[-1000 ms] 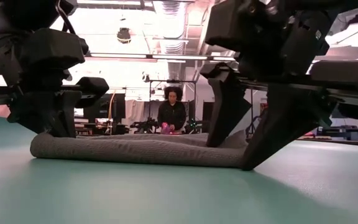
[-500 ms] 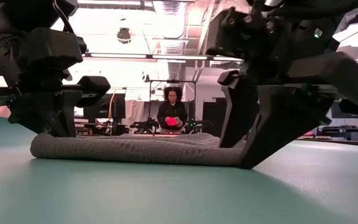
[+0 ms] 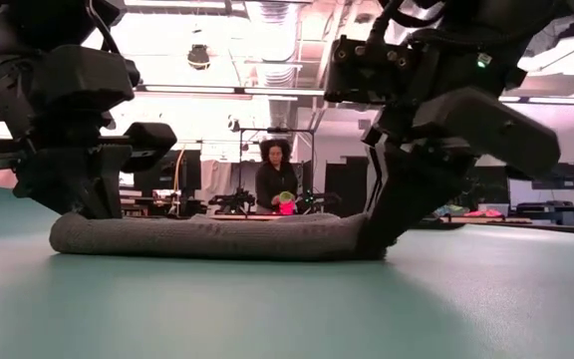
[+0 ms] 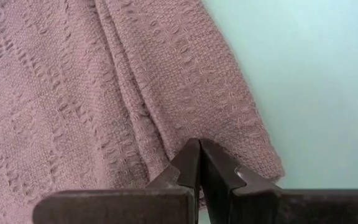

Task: Roll towel
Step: Roll the gray towel

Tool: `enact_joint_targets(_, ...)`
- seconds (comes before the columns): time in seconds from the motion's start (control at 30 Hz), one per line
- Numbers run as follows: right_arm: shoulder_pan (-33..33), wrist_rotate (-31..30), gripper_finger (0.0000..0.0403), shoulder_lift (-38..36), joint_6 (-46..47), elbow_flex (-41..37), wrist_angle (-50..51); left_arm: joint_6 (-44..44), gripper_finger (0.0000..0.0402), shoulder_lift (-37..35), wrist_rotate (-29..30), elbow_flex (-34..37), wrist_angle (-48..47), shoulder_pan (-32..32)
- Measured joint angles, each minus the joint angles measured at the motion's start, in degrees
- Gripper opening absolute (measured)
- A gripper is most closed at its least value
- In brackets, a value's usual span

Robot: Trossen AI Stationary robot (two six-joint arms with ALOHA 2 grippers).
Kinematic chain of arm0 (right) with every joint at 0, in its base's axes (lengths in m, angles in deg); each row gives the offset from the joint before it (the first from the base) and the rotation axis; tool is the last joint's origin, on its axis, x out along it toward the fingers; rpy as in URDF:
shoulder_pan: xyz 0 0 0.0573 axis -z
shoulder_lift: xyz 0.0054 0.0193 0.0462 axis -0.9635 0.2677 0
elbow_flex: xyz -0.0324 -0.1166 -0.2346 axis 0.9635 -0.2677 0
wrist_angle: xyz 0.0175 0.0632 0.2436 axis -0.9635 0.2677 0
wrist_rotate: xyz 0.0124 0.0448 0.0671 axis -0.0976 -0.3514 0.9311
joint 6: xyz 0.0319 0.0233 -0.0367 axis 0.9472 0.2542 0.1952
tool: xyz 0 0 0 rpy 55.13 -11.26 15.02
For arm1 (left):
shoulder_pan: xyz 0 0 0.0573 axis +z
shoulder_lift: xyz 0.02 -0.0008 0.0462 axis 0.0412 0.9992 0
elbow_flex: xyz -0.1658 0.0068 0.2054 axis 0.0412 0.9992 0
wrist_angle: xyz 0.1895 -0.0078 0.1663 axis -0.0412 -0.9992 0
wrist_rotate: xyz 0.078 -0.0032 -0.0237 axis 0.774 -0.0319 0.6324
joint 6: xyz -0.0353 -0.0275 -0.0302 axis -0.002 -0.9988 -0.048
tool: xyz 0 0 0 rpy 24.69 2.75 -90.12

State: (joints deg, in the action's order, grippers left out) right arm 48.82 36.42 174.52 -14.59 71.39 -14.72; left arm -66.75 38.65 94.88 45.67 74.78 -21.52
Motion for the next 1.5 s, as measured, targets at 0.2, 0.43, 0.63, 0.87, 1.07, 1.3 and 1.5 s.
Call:
enact_joint_targets(0.2, -0.03, 5.94, 0.0030, 0.11, -0.04, 4.14, 5.32, -2.96, 0.0000, -0.51, -1.97, 0.17, 1.24, 0.11)
enact_joint_targets(0.43, 3.42, 17.71, 0.0030, 0.09, 3.47, 8.60, 7.25, -7.96, 0.0000, -0.57, -12.56, 0.17, 3.77, 0.02)
enact_joint_targets(0.63, 8.49, 26.83, 0.0030, 0.05, 8.42, 8.76, 7.72, -8.50, 0.0000, -0.61, -14.00, 0.17, 4.21, 0.00)
enact_joint_targets(0.87, 13.37, 31.85, 0.0030, -1.66, 9.67, 8.86, 7.91, -8.52, 0.0000, -0.59, -22.47, 0.15, 4.55, 0.00)
enact_joint_targets(1.07, 16.78, 36.43, 0.0030, -1.64, 9.59, 8.84, 5.78, -8.45, 0.0000, -0.57, -24.96, 0.17, 4.46, 0.00)
enact_joint_targets(1.3, 19.97, 36.50, 0.0030, -0.09, 9.40, 8.73, 2.90, -6.70, 0.0000, -0.57, -26.42, 0.17, 4.31, 0.75)
enact_joint_targets(1.5, 21.95, 33.89, 0.0030, 0.09, 10.69, 8.67, 1.87, -6.04, 0.0000, -0.57, -27.71, 0.17, 4.31, 1.22)
